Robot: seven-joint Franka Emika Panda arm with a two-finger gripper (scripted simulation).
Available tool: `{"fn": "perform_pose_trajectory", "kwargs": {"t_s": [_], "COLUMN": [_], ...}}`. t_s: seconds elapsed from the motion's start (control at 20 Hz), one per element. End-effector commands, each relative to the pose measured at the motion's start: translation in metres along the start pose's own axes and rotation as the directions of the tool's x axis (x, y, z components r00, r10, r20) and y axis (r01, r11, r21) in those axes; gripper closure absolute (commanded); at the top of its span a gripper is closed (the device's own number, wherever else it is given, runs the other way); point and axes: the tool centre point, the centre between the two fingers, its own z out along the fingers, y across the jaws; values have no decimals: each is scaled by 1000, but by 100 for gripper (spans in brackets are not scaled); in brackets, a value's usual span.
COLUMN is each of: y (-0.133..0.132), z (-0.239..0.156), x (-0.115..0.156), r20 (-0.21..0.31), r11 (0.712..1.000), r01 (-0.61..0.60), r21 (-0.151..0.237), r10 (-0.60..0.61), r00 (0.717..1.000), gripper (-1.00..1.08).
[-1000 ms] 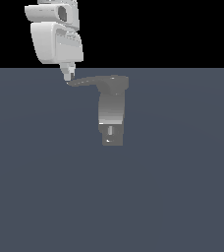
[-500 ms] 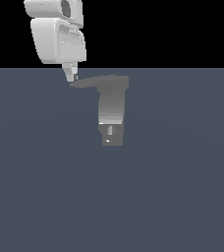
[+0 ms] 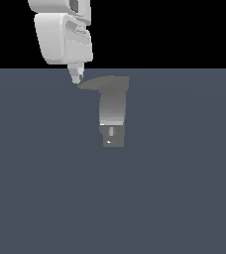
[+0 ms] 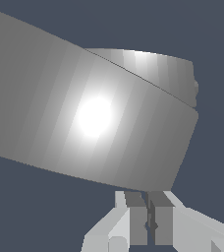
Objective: Turn on the faucet by rotating a designated handle.
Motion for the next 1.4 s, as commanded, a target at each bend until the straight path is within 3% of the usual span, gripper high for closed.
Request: {"fn": "perform_pose_trajectory", "kwargs": {"t_s": [0.0,0.1,1.15,1.2,1.25,1.35], "y": [13,11,20,20,19,13], "z": [15,15,14,14,14,14], "x": [18,12,127,127,109,117], "r20": [-8,-6,-8,-8,-6,-7], "r11": [999,999,999,999,999,999], "r01": [-20,-14,-20,-20,6,3], "r21": [-37,-36,-37,-37,-37,-37], "r10": [20,14,19,19,-6,-4], "r00": [1000,1000,1000,1000,1000,1000], "gripper": [108,108,108,108,108,108]}}
